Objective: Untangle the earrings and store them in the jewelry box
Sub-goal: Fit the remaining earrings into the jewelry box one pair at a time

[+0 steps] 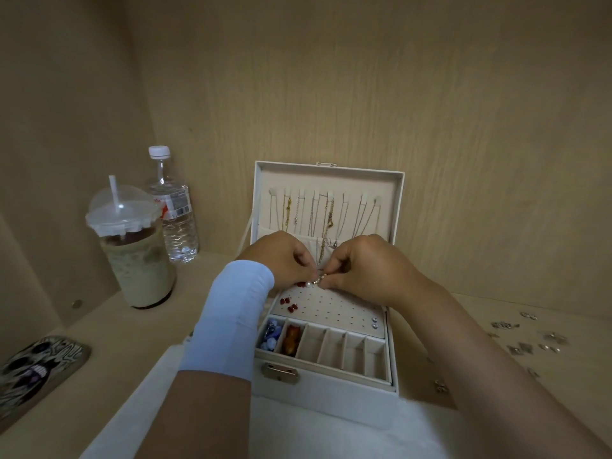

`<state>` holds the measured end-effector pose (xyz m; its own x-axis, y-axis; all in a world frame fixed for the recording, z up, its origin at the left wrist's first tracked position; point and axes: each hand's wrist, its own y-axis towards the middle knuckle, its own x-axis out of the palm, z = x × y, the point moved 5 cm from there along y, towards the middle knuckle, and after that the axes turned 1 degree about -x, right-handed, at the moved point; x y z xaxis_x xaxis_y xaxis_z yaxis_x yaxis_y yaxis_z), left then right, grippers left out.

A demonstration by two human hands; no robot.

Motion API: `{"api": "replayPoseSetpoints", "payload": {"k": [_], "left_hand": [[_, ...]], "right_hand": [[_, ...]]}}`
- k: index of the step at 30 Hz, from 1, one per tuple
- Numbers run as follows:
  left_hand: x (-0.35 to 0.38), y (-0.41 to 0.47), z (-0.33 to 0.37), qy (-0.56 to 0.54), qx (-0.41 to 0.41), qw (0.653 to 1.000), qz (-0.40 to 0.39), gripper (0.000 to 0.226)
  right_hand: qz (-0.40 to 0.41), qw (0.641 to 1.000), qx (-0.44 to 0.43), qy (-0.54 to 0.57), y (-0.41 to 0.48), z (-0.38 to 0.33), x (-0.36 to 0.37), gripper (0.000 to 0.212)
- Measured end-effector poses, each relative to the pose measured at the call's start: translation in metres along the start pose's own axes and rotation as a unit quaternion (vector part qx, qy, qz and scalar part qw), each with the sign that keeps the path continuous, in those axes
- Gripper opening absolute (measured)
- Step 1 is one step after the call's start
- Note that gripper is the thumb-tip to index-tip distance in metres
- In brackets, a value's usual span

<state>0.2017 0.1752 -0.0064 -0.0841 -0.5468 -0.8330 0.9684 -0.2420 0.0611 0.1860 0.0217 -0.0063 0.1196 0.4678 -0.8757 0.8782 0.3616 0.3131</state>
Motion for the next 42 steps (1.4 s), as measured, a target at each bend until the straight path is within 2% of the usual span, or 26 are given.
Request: {"api": "replayPoseSetpoints", "payload": {"k": [4,10,14,22,27,32,37,40,42], "left_hand": [[0.002,0.0,0.0,-0.019,0.007,1.0,-0.004,0.005],[0.003,0.0,-0.003,-0.032,-0.001,0.999,-0.005,0.006],[0.005,0.001,-0.002,-0.038,0.0,0.999,-0.01,0.007],[0.007,0.001,-0.001,-0.024,-0.006,1.0,-0.017,0.008],[-0.002,-0.001,0.01,-0.042,0.014,0.999,0.016,0.009],[0.0,-0.009,0.062,-0.056,0.085,0.994,0.04,0.006],[0.043,-0.021,0.121,0.014,0.167,0.986,0.004,0.006],[0.075,-0.025,0.138,0.083,0.189,0.978,-0.028,0.012],[0.091,-0.025,0.143,0.134,0.191,0.971,-0.04,0.016]], "right_hand": [[0.001,1.0,-0.009,-0.005,-0.001,-0.002,0.002,0.015],[-0.043,0.999,-0.003,0.015,-0.001,0.001,0.0,0.02],[-0.054,0.997,0.012,0.06,0.002,0.005,0.005,0.005],[-0.066,0.994,0.034,0.085,0.002,0.006,0.007,0.006],[-0.02,0.99,0.029,0.134,-0.007,0.011,-0.019,0.004],[0.01,0.99,0.05,0.129,-0.045,0.036,-0.065,0.007],[-0.046,0.992,0.11,0.05,-0.095,0.08,-0.077,0.006],[-0.083,0.988,0.131,-0.01,-0.115,0.1,-0.069,0.013],[-0.102,0.984,0.148,-0.01,-0.121,0.107,-0.06,0.01]]}}
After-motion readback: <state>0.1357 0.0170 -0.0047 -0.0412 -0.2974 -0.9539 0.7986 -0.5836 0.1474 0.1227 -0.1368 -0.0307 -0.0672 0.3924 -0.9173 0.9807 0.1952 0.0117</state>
